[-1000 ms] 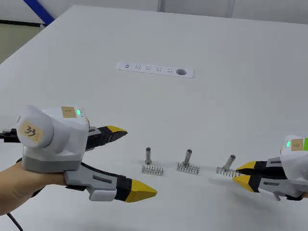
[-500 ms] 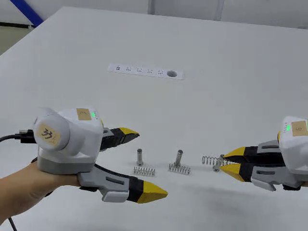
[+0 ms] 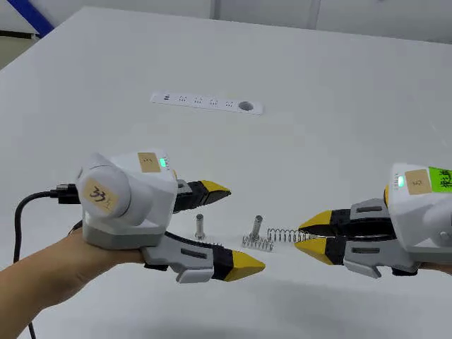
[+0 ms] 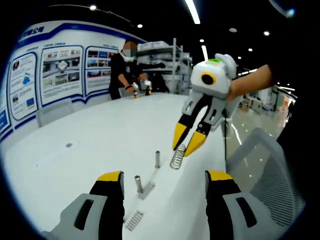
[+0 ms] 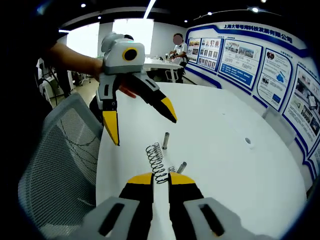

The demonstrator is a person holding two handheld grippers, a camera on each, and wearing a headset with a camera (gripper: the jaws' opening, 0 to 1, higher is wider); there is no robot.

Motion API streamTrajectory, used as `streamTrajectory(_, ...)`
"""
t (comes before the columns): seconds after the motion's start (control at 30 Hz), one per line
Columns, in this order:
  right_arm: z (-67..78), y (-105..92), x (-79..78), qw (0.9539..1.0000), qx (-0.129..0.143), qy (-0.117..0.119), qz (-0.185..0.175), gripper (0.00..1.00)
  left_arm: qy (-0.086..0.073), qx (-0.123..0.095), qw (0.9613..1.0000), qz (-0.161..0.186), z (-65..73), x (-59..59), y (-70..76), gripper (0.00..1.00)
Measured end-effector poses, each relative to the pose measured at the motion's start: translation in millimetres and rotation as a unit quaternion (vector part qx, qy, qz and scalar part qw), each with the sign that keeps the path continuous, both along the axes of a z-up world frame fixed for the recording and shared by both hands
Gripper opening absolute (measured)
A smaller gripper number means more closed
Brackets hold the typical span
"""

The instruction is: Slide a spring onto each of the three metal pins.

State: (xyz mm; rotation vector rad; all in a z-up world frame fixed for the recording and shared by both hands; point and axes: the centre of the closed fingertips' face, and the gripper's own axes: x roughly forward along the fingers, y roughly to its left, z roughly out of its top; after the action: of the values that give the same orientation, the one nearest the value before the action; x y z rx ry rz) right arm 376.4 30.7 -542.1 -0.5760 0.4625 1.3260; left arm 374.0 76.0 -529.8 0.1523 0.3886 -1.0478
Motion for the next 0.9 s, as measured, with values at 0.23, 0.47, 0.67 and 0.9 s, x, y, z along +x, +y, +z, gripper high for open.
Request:
streamTrajectory(0.23, 5.5, 9.1, -5.3, 0.9999, 0.008, -0.001, 0.011, 0.11, 0.0, 0.0, 1.0, -0.008, -4.3, -1.3, -8.3, 0.59)
streamTrajectory(0.47, 7.4, 15.5, -9.2, 0.9998, 0.012, 0.001, 0.018, 0.11, -0.003, -0.003, 0.9999, -0.014, -3.0, -1.4, -12.5, 0.45)
streamTrajectory(0.67, 7.9, 19.8, -11.2, 0.9997, 0.016, 0.004, 0.02, 0.11, -0.004, -0.006, 0.9998, -0.02, -1.7, -3.0, -13.1, 0.35)
streamTrajectory(0.9, 8.0, 23.4, -14.8, 0.9995, 0.018, 0.007, 0.026, 0.11, -0.001, -0.015, 0.9993, -0.034, 0.1, -9.1, -16.4, 0.21)
